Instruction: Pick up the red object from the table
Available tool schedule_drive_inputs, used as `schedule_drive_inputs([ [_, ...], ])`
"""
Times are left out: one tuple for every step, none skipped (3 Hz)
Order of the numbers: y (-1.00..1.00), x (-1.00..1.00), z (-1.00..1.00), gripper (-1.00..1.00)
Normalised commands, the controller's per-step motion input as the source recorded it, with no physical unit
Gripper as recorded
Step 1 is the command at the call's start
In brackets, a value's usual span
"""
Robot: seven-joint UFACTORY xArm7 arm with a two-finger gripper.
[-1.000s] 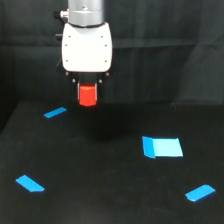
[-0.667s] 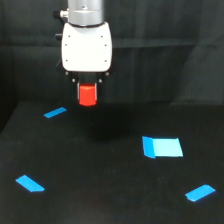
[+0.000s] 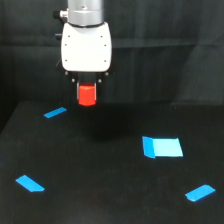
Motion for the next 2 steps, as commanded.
schedule_drive_inputs([
  [0.07,0.06,0.03,-1.0],
  [-0.13,0.03,0.09,-0.89],
])
